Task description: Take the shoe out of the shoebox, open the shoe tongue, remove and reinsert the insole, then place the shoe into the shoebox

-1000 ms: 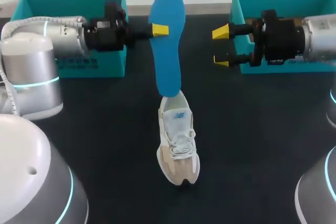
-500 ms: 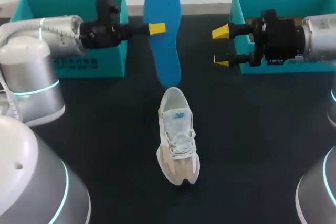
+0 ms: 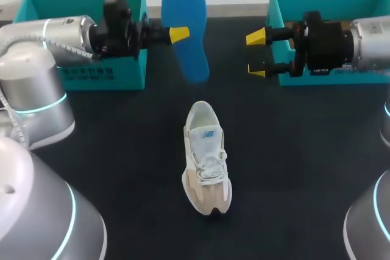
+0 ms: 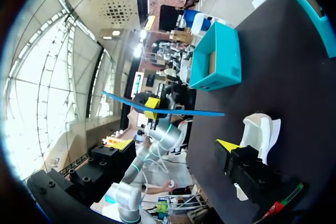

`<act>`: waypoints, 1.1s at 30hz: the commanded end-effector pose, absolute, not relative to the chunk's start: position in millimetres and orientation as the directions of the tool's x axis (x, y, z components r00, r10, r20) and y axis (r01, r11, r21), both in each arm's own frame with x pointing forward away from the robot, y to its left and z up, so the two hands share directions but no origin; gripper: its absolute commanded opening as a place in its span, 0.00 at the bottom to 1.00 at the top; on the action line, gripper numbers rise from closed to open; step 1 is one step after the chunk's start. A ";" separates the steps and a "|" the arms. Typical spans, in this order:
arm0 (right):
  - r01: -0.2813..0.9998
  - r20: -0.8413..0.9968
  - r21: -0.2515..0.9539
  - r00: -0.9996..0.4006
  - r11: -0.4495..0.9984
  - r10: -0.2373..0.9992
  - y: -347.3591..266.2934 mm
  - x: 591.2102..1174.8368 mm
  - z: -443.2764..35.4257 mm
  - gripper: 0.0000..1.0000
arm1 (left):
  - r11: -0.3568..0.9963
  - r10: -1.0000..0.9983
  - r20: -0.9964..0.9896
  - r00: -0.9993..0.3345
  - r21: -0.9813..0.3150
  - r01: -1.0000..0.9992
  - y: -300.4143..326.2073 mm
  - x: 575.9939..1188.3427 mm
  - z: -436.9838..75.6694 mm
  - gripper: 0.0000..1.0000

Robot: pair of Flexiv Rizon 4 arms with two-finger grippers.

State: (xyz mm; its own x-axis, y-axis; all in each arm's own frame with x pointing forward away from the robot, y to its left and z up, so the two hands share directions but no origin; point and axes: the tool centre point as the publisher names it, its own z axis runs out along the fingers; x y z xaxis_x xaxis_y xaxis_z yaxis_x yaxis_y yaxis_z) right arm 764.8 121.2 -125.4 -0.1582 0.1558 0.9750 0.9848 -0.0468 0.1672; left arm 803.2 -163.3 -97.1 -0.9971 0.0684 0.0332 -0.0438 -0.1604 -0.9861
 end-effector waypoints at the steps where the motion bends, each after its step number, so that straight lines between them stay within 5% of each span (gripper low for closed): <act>1: 0.985 0.975 0.168 -0.158 -0.048 0.158 123.1 764.8 -125.6 1.00 | -0.203 0.049 -0.297 -0.954 -0.938 0.282 -163.5 805.3 -100.2 0.00; 11: 0.985 0.975 0.168 -0.158 -0.048 0.158 123.1 764.8 -125.6 1.00 | -0.203 0.049 -0.297 -0.954 -0.938 0.282 -163.5 805.3 -100.2 0.00; 17: 0.985 0.975 0.168 -0.158 -0.048 0.158 123.1 764.8 -125.6 1.00 | -0.227 0.102 -0.669 -0.736 -0.736 0.638 -167.6 793.3 -95.3 0.00; 20: 0.985 0.975 0.168 -0.158 -0.048 0.158 123.1 764.8 -125.6 1.00 | -0.204 0.096 -0.845 -0.526 -0.534 0.821 -169.1 792.1 -96.0 0.00; 27: 0.985 0.975 0.168 -0.158 -0.048 0.158 123.1 764.8 -125.6 1.00 | -0.232 -0.003 -0.982 -0.190 -0.184 0.955 -165.7 793.1 -101.8 0.00; 33: 0.985 0.975 0.168 -0.158 -0.048 0.158 123.1 764.8 -125.6 1.00 | -0.212 -0.005 -0.998 -0.068 -0.066 0.975 -169.0 793.7 -104.8 0.00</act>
